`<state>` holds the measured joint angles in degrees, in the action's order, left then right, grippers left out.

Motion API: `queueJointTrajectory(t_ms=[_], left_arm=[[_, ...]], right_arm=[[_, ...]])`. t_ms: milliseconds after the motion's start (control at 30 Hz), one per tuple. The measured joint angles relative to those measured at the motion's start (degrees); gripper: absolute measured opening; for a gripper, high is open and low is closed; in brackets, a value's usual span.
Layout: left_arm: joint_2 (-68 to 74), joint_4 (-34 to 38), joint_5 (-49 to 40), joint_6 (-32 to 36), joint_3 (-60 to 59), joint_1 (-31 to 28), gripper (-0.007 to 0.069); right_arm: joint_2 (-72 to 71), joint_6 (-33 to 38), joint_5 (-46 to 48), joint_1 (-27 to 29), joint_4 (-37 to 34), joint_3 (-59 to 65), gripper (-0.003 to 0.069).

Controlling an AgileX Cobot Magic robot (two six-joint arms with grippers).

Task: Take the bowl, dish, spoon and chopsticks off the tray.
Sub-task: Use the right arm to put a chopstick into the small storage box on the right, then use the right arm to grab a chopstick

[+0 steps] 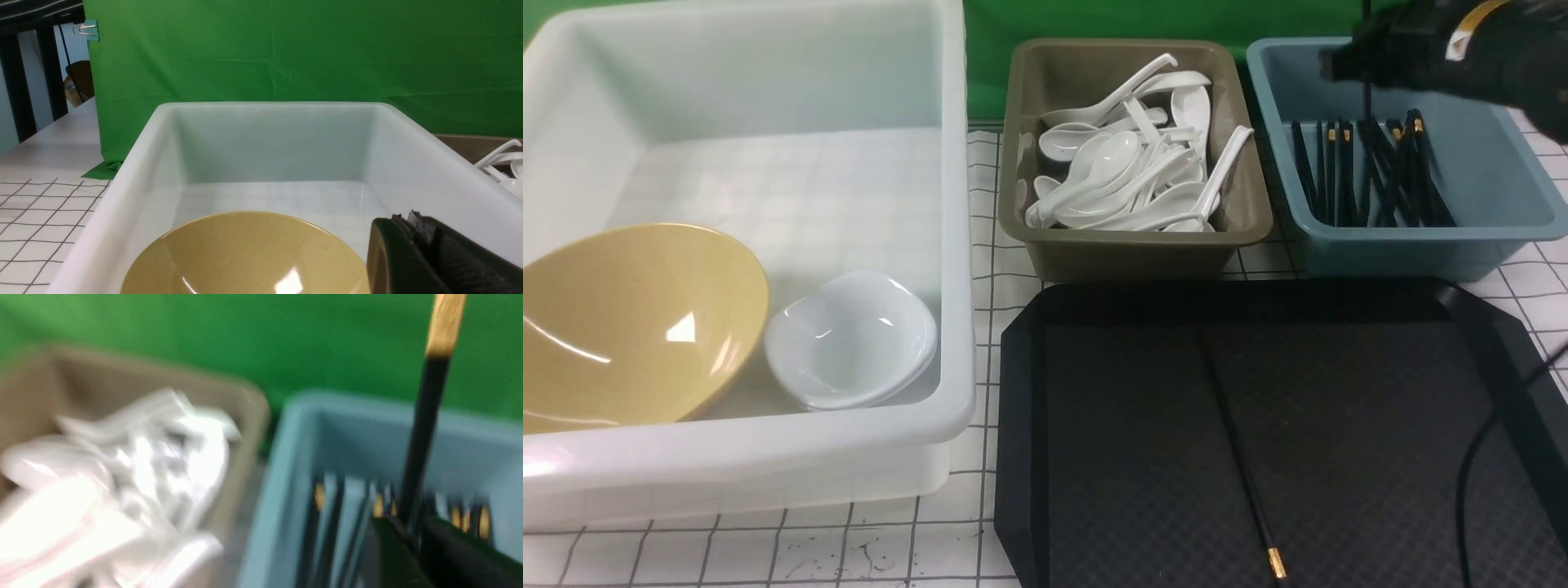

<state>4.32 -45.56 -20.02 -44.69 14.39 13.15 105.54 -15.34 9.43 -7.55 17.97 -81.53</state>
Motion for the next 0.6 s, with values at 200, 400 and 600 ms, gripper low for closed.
queueJointTrajectory(t_ms=[200, 400, 600], left_arm=[[0.00, 0.00, -0.12, 0.00, 0.00, 0.00, -0.0012], [0.00, 0.05, -0.12, 0.00, 0.00, 0.00, -0.0012], [0.00, 0.05, -0.07, 0.00, 0.00, 0.00, -0.0012]], right_arm=[[2.01, 3.55, 34.61, -4.17, -6.83, -10.05, 0.0363], [0.95, 17.48, 47.35, -17.07, -21.01, 0.10, 0.0376], [1.52, 16.74, 39.50, -22.74, -21.93, 10.41, 0.0376]])
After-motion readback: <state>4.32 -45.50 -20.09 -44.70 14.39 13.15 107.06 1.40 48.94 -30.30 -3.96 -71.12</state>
